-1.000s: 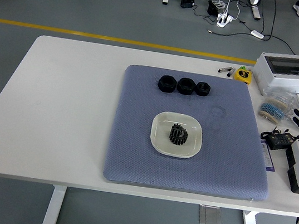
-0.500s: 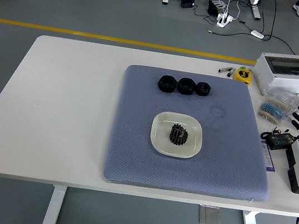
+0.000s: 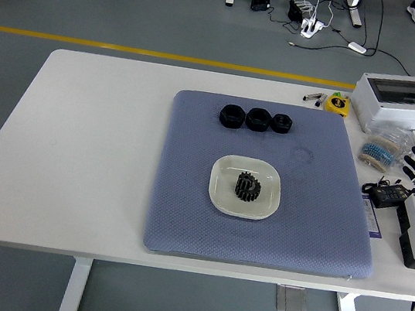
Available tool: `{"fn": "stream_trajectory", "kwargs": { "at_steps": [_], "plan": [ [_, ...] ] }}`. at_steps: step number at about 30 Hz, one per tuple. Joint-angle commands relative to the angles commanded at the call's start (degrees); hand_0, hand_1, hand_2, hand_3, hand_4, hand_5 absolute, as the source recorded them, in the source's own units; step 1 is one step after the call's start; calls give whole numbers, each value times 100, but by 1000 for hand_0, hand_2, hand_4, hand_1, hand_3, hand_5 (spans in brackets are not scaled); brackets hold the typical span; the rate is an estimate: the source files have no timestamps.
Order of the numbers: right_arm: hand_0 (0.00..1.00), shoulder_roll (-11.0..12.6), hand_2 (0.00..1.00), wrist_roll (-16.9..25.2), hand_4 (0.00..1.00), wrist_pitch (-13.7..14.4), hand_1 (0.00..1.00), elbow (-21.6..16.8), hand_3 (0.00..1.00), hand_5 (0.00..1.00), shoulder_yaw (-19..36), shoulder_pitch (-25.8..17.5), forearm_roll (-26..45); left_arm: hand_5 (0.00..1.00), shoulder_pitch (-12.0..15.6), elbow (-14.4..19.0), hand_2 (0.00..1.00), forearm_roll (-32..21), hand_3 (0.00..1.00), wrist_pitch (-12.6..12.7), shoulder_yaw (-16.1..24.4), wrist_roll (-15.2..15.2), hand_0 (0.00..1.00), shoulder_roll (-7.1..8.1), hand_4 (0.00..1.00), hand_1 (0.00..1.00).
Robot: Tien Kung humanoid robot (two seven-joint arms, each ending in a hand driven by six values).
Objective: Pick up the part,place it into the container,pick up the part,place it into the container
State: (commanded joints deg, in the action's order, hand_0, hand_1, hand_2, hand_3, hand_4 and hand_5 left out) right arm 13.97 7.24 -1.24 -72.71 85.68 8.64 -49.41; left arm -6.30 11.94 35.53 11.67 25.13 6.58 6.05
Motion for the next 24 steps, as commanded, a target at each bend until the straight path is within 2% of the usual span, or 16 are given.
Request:
{"fn": "stream_trajectory", "kwargs": {
  "at_steps": [24],
  "plan": [
    [965,5,878,50,998,-180,870,-114,902,998,-50,24,17,686,-12,1,776,-34,694,-2,-26,-12,731,-7,725,745]
  ]
}}
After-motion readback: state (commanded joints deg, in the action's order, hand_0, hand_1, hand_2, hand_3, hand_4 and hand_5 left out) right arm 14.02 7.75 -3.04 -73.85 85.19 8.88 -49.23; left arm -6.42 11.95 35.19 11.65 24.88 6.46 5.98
